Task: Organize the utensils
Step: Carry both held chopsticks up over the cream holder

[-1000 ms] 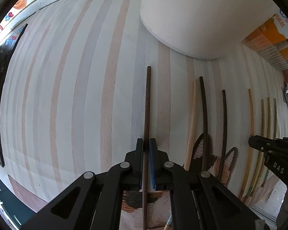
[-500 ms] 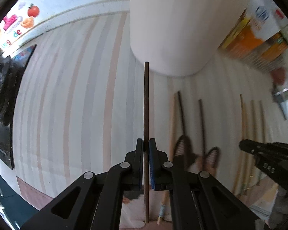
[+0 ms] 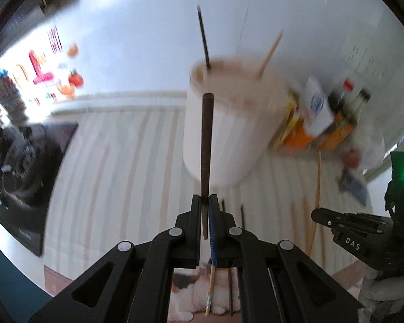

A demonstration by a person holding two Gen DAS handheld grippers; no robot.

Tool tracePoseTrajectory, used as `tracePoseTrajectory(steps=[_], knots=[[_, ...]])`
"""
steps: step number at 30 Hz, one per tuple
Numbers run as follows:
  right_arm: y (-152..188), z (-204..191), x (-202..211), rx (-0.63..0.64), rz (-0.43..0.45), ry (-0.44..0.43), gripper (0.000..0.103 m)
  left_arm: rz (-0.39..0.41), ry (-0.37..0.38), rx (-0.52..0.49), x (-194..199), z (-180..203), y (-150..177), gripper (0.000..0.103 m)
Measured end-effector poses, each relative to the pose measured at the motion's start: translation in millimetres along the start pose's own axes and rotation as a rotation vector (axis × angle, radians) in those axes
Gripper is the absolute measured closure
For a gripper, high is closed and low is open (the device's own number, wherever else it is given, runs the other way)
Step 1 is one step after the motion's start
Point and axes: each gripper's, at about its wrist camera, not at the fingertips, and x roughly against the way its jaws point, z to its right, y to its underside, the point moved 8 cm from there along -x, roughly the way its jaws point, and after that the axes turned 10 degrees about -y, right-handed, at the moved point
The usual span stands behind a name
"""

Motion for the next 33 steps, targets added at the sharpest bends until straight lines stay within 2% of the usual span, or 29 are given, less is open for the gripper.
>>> tracePoseTrajectory(steps=[3,12,15,19,23,26,33], knots=[[-26.1,-12.0,28.4,0.005,0.078,-0.023,0.096,0.077,0.02,0.016,21.2,-4.9,-29.0,0.101],[-119.0,-59.3,110.3,0.052,0.284,-0.101,0.096,0.225,0.12,0.034,103.4,-3.2,-105.6,0.101],[-154.9,-75.4,138.5,0.072,0.353,-0.113,0.096,0.292,0.11,0.031,125.1,-4.1,-132.7,0.101],[-202.6,-90.7,164.3,0.083,0.452,-0.106,0.096,0.332,0.081,0.045,125.8,-4.8,-165.8,0.101],[-239.8,-96.6,171.2,0.074,0.544,-0.092,0.096,0.308,0.06,0.067,101.6,-4.9,-189.5,0.1],[-258.0,-101.8,163.8,0.085,0.608,-0.075,0.096,0.257,0.057,0.072,74.4,-4.3,-198.4,0.1],[-284.6,-106.0,136.4,0.117,0.677,-0.075,0.096,0.164,0.034,0.075,23.6,-1.1,-203.2,0.1]])
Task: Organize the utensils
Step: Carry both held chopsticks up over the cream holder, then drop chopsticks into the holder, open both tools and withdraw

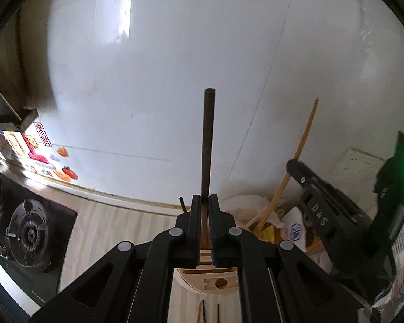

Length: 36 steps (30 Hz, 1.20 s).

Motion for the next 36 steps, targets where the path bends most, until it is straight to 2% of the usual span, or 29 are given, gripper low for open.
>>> tracePoseTrajectory(steps=[6,14,18,20,21,22,23,24,25,27,28,30,32,34,36], knots=[[13.1,1.6,-23.8,0.007,-0.029,-0.01,0.096,-0.062,-0.008,0.002,-26.9,-1.7,8.2,0.1],[31.9,8.4,-37.1,0.013,-0.073,-0.02,0.096,-0.126,0.013,0.013,-43.9,0.8,18.2,0.1],[43.0,5.5,-42.8,0.015,-0.166,-0.061,0.096,-0.156,0.073,0.069,-32.5,4.5,18.4,0.096],[49.1,4.9,-42.0,0.009,-0.212,-0.085,0.095,-0.125,0.05,0.059,-20.3,3.2,12.9,0.094],[51.1,4.5,-39.6,0.008,-0.225,-0.091,0.092,-0.104,0.042,0.059,-12.5,2.8,9.9,0.088],[52.0,5.6,-34.6,0.002,-0.232,-0.095,0.081,-0.088,0.033,0.058,-6.0,1.9,7.9,0.076],[52.0,7.6,-27.7,-0.006,-0.229,-0.098,0.074,-0.073,0.023,0.056,0.1,0.4,6.2,0.064],[52.3,7.9,-22.0,-0.01,-0.223,-0.097,0.066,-0.044,0.004,0.057,9.2,-3.5,4.4,0.036],[52.1,10.6,-12.7,-0.015,-0.215,-0.092,0.062,-0.023,-0.011,0.061,13.2,-8.3,3.3,0.016],[53.5,17.3,3.9,-0.038,-0.206,-0.071,0.056,0.031,-0.052,0.065,25.6,-17.4,6.8,0.009],[55.8,21.5,14.2,-0.049,-0.199,-0.061,0.051,0.048,-0.069,0.067,28.8,-21.2,9.7,0.009],[61.7,30.5,33.8,-0.062,-0.189,-0.023,0.044,0.065,-0.113,0.067,27.9,-32.8,18.4,0.0],[69.9,40.5,53.7,-0.083,-0.17,-0.002,0.033,0.067,-0.15,0.061,26.2,-39.8,32.3,0.0],[81.9,51.0,73.8,-0.102,-0.149,0.013,0.017,0.045,-0.163,0.052,20.5,-43.1,51.1,0.0],[96.6,61.2,90.1,-0.111,-0.137,0.041,0.013,0.025,-0.176,0.036,13.9,-43.5,71.4,0.0]])
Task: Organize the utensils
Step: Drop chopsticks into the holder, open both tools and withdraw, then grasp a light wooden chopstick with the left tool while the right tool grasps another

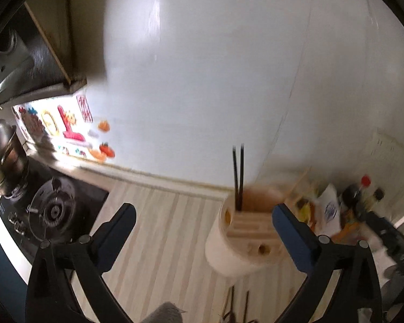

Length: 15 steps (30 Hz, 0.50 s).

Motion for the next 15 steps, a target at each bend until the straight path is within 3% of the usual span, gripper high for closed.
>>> tracePoseTrajectory(steps=[5,11,12,13,15], knots=[[41.1,34.3,16.0,0.014,-0.021,0.086,0.01,-0.034,-0.075,-0.045,-8.6,3.9,55.0,0.0],[112.1,65.3,0.7,0.0,-0.201,0.122,0.013,-0.194,-0.074,-0.084,-44.7,7.3,127.4,0.0],[126.7,69.4,-6.0,-0.012,-0.249,0.113,0.025,-0.219,-0.073,-0.094,-50.6,9.0,138.9,0.001],[137.9,74.6,-11.1,-0.02,-0.287,0.117,0.046,-0.243,-0.068,-0.103,-56.4,10.7,148.7,0.001],[163.3,82.6,-22.7,-0.035,-0.37,0.123,0.06,-0.309,-0.051,-0.134,-67.4,19.6,174.8,0.002]])
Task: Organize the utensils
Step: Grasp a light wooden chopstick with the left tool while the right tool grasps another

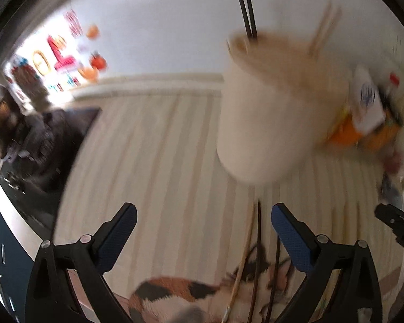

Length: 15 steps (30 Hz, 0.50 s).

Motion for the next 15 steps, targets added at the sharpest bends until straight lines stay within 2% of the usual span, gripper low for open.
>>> tracePoseTrajectory(steps=[2,3,4,8,12,15], knots=[[19.8,7.2,-19.5,-0.013,-0.072,0.0,0.061,-0.06,0.02,-0.03,-15.8,10.9,13.7,0.003],[29.7,11.7,-29.4,-0.028,-0.113,-0.003,0.064,-0.101,0.037,-0.049,-27.4,19.0,23.5,0.013],[39.4,16.9,-38.6,-0.046,-0.149,-0.004,0.065,-0.126,0.039,-0.065,-34.5,24.3,29.1,0.018],[63.2,30.0,-62.6,-0.073,-0.227,0.006,0.065,-0.221,0.062,-0.135,-62.6,48.0,55.5,0.02],[77.2,38.7,-77.8,-0.085,-0.276,0.026,0.065,-0.268,0.047,-0.184,-79.4,62.1,73.5,0.021],[85.4,39.1,-88.4,-0.068,-0.313,0.045,0.065,-0.308,0.04,-0.201,-91.4,65.8,83.3,0.037]])
